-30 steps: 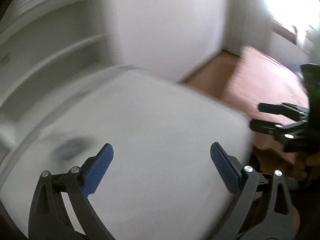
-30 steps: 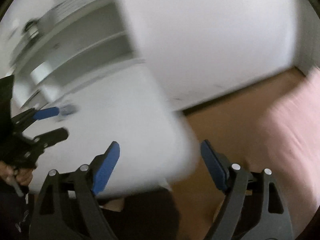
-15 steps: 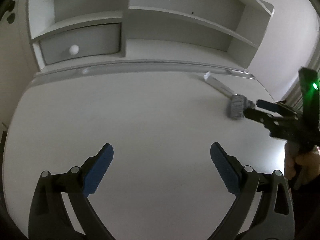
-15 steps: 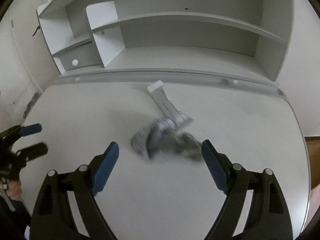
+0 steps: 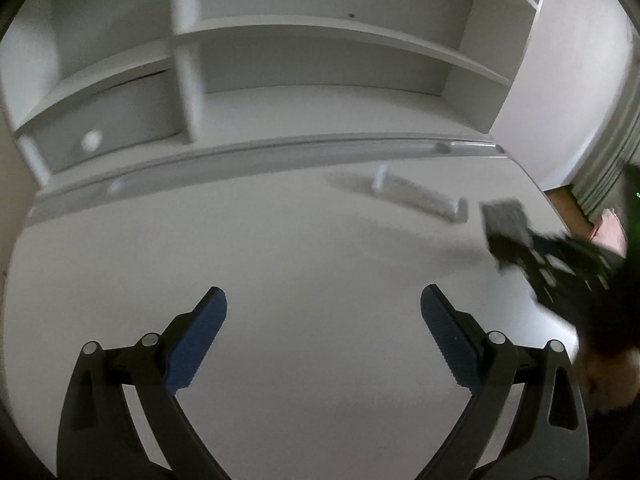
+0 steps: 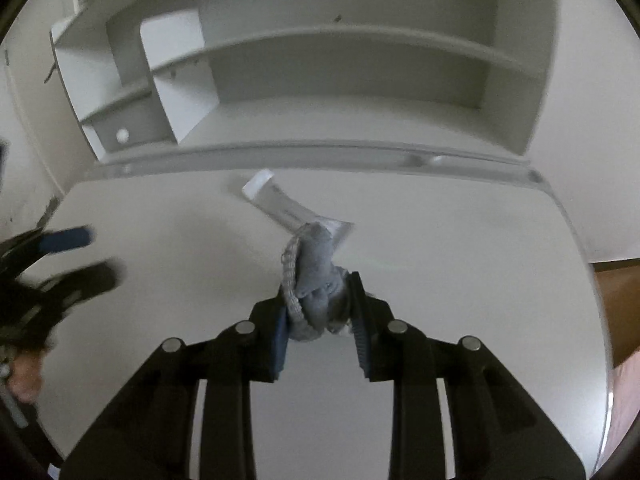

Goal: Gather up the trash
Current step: 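Grasp the white tube with the left tool while the right tool holds the grey sock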

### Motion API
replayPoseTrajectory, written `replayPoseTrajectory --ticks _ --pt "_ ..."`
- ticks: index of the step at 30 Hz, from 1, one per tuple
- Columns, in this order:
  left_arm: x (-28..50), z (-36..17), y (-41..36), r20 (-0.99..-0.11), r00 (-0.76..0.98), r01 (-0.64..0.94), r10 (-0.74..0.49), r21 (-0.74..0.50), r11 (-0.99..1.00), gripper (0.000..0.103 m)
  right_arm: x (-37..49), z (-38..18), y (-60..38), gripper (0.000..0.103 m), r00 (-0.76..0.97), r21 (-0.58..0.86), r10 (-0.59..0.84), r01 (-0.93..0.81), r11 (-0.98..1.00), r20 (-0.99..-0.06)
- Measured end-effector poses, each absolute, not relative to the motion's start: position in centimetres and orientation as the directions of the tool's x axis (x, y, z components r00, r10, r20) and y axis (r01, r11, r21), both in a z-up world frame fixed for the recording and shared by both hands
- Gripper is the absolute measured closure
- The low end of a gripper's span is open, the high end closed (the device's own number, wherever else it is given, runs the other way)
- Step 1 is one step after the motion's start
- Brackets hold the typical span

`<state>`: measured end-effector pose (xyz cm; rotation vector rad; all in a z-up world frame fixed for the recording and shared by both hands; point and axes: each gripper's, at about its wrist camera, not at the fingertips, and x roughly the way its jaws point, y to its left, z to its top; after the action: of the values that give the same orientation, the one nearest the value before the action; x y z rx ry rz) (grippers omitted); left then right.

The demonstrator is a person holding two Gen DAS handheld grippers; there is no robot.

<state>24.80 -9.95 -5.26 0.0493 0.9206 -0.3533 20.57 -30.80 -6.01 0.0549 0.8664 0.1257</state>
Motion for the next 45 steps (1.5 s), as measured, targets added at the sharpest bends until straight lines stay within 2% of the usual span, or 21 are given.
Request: replayPoseTrajectory --ticks 5,9,11,14,21,27,33,34,35,37,38,39,40,41,45 --pt "28.8 -5.8 -17.4 -0.815 0.529 0.281 -0.237 -0.096 0.955 0.008 16.4 -5.5 -34.7 0.075 0.663 0.139 0.129 -0.039 0.990 -0.737" --pt "31.8 -6.7 -22.4 -0.833 0.532 0.193 -0.150 -0.054 0.980 0.008 14.7 -5.5 -37.7 0.075 0.673 0.168 0.125 -0.001 0.986 -0.729" --pt "32.2 -6.8 -23.7 -0.815 0.575 0.133 -0.072 0.006 0.991 0.008 14.0 -5.5 -39.0 0.076 0.679 0.181 0.124 0.013 0.983 -0.724" --pt "32.5 -7.5 -25.0 -0.808 0.588 0.132 -0.017 0.076 0.988 0.008 13.3 -5.5 -40.1 0.075 0.683 0.189 0.126 0.018 0.982 -0.720" --pt "32.1 -8.7 -22.5 -0.848 0.529 0.110 -0.035 0.028 0.993 0.008 12.7 -5.9 -41.8 0.075 0.680 0.201 0.124 0.034 0.979 -0.722" --pt "30.8 -8.1 -19.8 -0.840 0.533 0.185 -0.106 -0.007 0.983 0.008 12.5 -5.4 -41.2 0.075 0.688 0.194 0.123 0.027 0.981 -0.715" --pt "32.0 -7.7 -20.9 -0.831 0.534 0.272 -0.158 -0.009 0.962 0.009 12.3 -5.3 -40.8 0.075 0.686 0.185 0.124 0.016 0.983 -0.717" --pt "32.2 -7.7 -21.2 -0.828 0.539 0.284 -0.156 0.004 0.959 0.013 12.3 -5.3 -40.8 0.075 0.686 0.183 0.121 0.018 0.983 -0.717" --pt "32.3 -7.7 -21.6 -0.828 0.540 0.299 -0.155 0.016 0.954 0.023 12.2 -5.3 -41.0 0.075 0.687 0.182 0.117 0.023 0.983 -0.718" --pt "32.4 -8.0 -22.0 -0.834 0.530 0.308 -0.152 0.022 0.951 0.037 12.0 -5.2 -41.2 0.075 0.687 0.179 0.105 0.038 0.983 -0.719" --pt "32.2 -8.0 -22.1 -0.829 0.538 0.309 -0.153 0.025 0.951 0.051 11.9 -5.1 -41.4 0.075 0.687 0.179 0.098 0.047 0.983 -0.720" --pt "32.0 -7.9 -22.3 -0.824 0.544 0.317 -0.159 0.027 0.948 0.059 11.5 -5.1 -41.7 0.075 0.687 0.179 0.091 0.058 0.982 -0.721" --pt "31.8 -7.9 -22.5 -0.823 0.542 0.332 -0.170 0.024 0.943 0.078 11.3 -5.0 -41.8 0.075 0.688 0.177 0.084 0.065 0.982 -0.720" --pt "31.6 -7.8 -22.7 -0.823 0.538 0.347 -0.182 0.019 0.938 0.086 10.8 -5.0 -42.1 0.075 0.691 0.173 0.070 0.080 0.982 -0.719" --pt "29.0 -7.4 -24.5 -0.821 0.516 0.410 -0.245 -0.015 0.912 0.088 7.9 -4.7 -44.3 0.075 0.704 0.163 -0.005 0.172 0.971 -0.711"
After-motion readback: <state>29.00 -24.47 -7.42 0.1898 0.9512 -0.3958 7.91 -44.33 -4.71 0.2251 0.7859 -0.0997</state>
